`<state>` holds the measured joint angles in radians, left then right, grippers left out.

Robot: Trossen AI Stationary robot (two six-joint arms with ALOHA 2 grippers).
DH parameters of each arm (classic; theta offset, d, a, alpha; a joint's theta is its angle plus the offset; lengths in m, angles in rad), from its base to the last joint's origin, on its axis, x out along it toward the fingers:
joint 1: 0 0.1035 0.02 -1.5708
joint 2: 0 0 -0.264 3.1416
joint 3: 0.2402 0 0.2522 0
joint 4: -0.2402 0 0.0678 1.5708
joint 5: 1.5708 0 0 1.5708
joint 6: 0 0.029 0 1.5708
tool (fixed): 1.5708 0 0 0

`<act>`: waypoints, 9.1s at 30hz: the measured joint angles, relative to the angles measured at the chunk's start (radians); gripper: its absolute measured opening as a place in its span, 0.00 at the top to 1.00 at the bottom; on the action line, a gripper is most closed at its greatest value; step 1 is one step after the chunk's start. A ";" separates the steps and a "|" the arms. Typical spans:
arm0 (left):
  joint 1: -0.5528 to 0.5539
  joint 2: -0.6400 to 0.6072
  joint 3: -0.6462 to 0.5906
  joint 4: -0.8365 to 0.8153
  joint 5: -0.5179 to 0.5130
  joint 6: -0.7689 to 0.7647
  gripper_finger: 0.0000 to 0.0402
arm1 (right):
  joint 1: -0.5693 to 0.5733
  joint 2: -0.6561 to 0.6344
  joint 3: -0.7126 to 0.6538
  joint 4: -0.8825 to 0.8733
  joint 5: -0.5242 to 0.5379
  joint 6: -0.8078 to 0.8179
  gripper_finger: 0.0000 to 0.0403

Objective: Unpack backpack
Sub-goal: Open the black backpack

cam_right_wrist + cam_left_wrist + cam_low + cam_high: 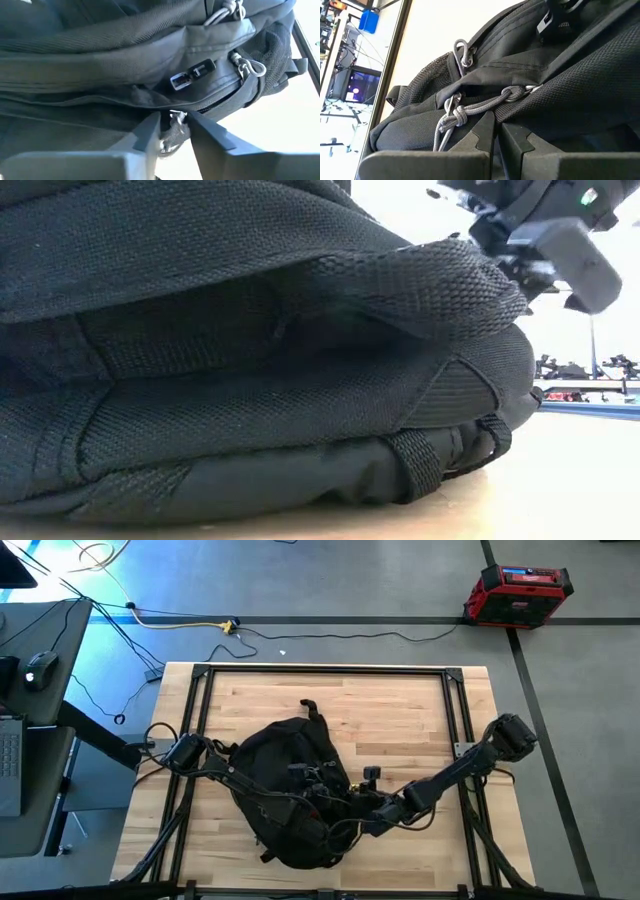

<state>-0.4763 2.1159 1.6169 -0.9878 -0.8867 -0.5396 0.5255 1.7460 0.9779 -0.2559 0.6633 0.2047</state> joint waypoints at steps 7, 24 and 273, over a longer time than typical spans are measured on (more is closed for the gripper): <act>0.000 0.000 0.000 0.001 -0.001 -0.019 1.00 | 0.016 0.014 0.030 -0.018 0.009 0.004 0.99; -0.046 -0.086 0.081 0.157 0.122 0.551 0.60 | 0.085 0.012 0.105 -0.212 0.048 0.109 1.00; 0.043 -0.249 -0.242 0.586 0.363 1.119 0.62 | 0.154 -0.009 0.121 -0.294 0.225 0.365 1.00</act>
<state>-0.4331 1.8666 1.3749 -0.4014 -0.5238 0.5793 0.6792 1.7374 1.0985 -0.5499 0.8881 0.5697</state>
